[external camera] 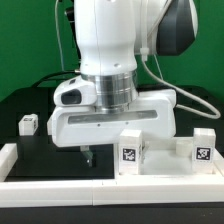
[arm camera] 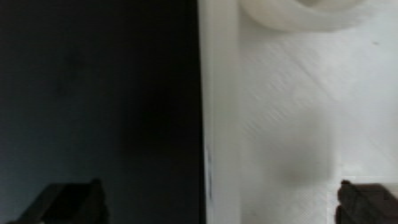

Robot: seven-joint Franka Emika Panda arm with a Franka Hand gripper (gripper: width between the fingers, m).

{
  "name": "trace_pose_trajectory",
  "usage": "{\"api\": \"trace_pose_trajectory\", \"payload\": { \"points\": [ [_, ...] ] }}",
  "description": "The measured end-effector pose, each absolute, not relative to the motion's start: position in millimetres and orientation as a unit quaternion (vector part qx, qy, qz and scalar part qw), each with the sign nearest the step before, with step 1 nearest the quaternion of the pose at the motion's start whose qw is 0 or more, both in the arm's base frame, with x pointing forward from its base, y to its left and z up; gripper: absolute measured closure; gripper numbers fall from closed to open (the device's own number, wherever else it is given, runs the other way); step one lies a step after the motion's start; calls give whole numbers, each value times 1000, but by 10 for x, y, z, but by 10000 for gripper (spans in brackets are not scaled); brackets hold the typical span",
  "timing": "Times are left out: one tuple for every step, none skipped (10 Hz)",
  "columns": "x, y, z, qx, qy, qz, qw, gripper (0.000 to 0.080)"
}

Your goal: Assemble square table

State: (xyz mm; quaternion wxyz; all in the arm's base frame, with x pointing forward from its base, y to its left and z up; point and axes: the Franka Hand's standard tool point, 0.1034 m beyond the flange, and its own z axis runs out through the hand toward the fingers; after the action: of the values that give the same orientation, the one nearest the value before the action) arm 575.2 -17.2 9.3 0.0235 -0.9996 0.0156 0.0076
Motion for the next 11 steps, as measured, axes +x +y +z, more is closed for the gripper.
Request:
{"api": "trace_pose_trajectory", "payload": {
  "points": [
    [5733, -152, 65, -1000, 13, 2, 20, 151],
    [5737, -165, 68, -1000, 14, 1, 20, 151],
    [5737, -167, 67, -1000, 15, 1, 20, 178],
    [5737, -168, 67, -1000, 15, 1, 20, 178],
    [5737, -170, 67, -1000, 15, 1, 20, 355],
    [5736, -172, 66, -1000, 15, 1, 20, 355],
    [5736, -173, 66, -1000, 15, 1, 20, 538],
    [5736, -176, 66, -1000, 15, 1, 20, 672],
    [5737, -177, 67, -1000, 15, 1, 20, 672],
    [5737, -177, 67, -1000, 15, 1, 20, 745],
    [5737, -177, 67, -1000, 15, 1, 20, 745]
  ]
}}
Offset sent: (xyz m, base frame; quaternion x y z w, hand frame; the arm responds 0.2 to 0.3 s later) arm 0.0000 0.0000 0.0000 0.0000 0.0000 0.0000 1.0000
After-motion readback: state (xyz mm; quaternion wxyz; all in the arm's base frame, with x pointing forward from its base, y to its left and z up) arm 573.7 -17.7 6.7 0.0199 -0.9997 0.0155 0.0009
